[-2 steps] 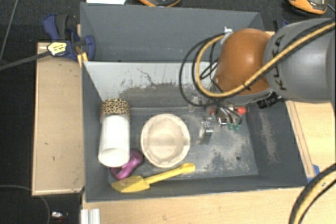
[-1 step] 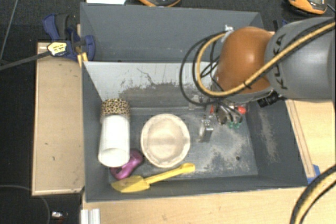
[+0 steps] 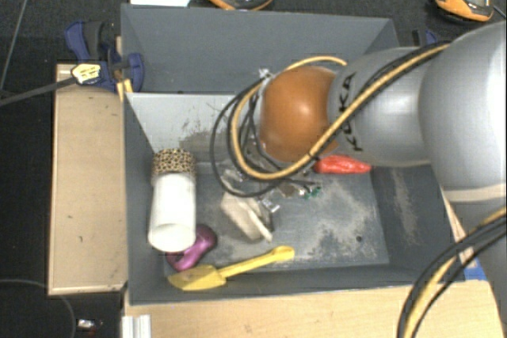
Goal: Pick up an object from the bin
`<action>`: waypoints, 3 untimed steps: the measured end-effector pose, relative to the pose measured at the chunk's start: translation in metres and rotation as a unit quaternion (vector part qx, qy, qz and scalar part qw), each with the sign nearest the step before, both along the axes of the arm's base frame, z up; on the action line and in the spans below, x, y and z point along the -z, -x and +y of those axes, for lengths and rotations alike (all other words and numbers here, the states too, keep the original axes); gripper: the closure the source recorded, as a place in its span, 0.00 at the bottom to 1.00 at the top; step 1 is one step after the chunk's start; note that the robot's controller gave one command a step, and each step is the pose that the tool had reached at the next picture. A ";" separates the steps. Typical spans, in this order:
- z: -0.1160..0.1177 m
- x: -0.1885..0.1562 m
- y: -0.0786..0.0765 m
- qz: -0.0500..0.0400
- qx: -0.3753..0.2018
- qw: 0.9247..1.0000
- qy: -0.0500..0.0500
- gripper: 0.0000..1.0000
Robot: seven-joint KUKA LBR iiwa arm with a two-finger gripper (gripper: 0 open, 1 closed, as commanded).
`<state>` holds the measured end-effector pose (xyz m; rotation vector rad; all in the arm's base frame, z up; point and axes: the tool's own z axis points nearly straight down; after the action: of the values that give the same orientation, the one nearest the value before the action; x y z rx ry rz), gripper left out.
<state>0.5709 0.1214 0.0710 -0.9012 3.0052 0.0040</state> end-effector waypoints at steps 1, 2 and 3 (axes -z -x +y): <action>-0.010 -0.032 0.014 0.000 0.122 0.993 0.001 0.00; -0.006 -0.029 0.039 0.000 -0.171 0.985 0.000 0.00; 0.041 0.001 0.049 0.001 0.016 1.000 0.002 0.00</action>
Offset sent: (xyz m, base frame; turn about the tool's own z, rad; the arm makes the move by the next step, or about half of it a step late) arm -0.0394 -0.0061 0.0290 -0.3549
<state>0.5223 0.1627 0.0703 -0.8552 3.0225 -0.0012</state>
